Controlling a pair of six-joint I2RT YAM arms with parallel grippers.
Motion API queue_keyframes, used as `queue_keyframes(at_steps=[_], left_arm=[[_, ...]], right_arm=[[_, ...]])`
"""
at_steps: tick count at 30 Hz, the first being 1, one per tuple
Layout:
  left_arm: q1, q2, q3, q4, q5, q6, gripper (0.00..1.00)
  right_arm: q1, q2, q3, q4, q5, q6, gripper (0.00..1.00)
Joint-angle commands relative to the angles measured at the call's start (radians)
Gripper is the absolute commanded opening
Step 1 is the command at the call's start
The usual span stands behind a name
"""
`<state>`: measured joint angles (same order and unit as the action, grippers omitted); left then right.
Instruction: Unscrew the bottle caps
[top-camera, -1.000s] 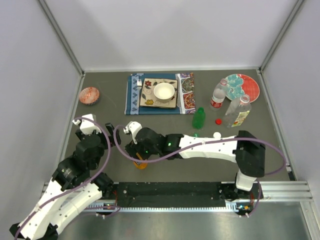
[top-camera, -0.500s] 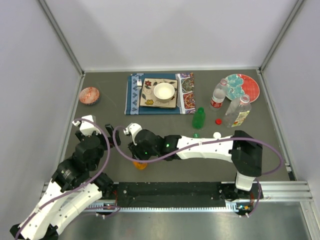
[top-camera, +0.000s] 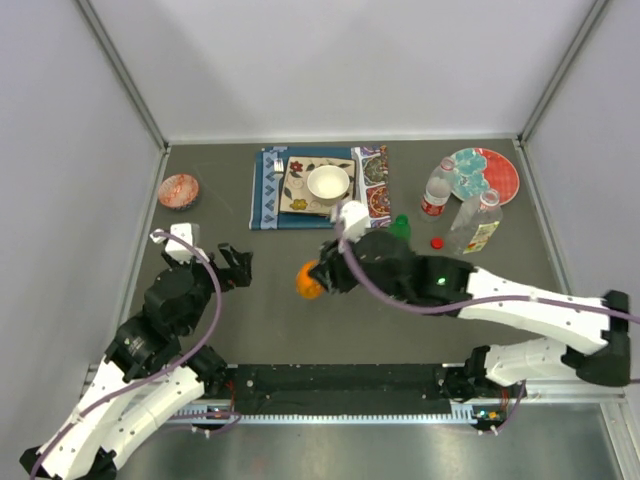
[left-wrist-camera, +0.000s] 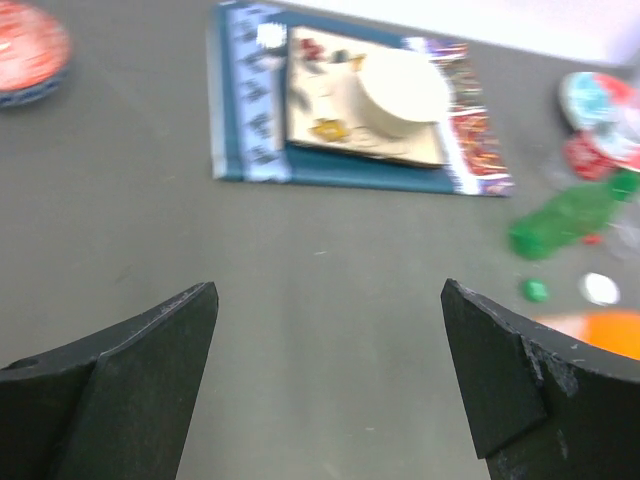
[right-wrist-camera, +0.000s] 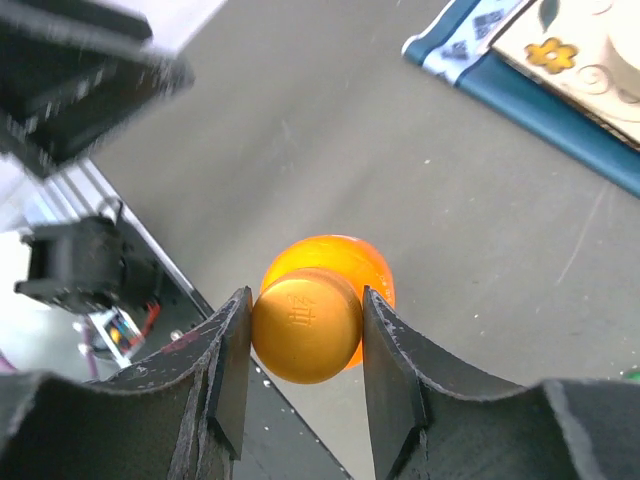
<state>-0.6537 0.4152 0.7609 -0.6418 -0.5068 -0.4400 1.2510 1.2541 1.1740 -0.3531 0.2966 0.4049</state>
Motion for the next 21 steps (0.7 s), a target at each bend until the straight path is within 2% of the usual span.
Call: queue_keyframes(at_steps=[1,2,5,6,9,13,16,21], left_arm=[[0.003,0.010,0.011,0.308,0.330,0.069,0.99],[0.003,0.020,0.017,0.345,0.476,0.073,0.99],[0.003,0.094,0.078,0.448,0.679,0.057,0.99],[0.003,0.115,0.113,0.493,0.820,0.047,0.99],[0.003,0.201,0.170,0.551,1.064,0.034,0.99],[0.003,0.275,0.183,0.622,1.255,0.060,0.99],[0.003,0.315,0.183,0.619,1.349,0.086,0.99],[0.002,0.375,0.183,0.597,1.413,0.121,0.99]], right_arm=[[-0.148,-0.102,0.029,-0.078,-0.088,0.135,0.12],[-0.172,-0.128,0.029,-0.078,-0.123,0.150,0.11],[-0.237,-0.163,0.042,-0.080,-0.243,0.186,0.04],[-0.246,-0.186,0.049,-0.078,-0.285,0.190,0.01],[-0.272,-0.225,0.075,-0.078,-0.359,0.203,0.00],[-0.283,-0.262,0.105,-0.078,-0.415,0.219,0.00],[-0.285,-0.269,0.131,-0.080,-0.436,0.222,0.00],[-0.288,-0.257,0.191,-0.081,-0.474,0.222,0.00]])
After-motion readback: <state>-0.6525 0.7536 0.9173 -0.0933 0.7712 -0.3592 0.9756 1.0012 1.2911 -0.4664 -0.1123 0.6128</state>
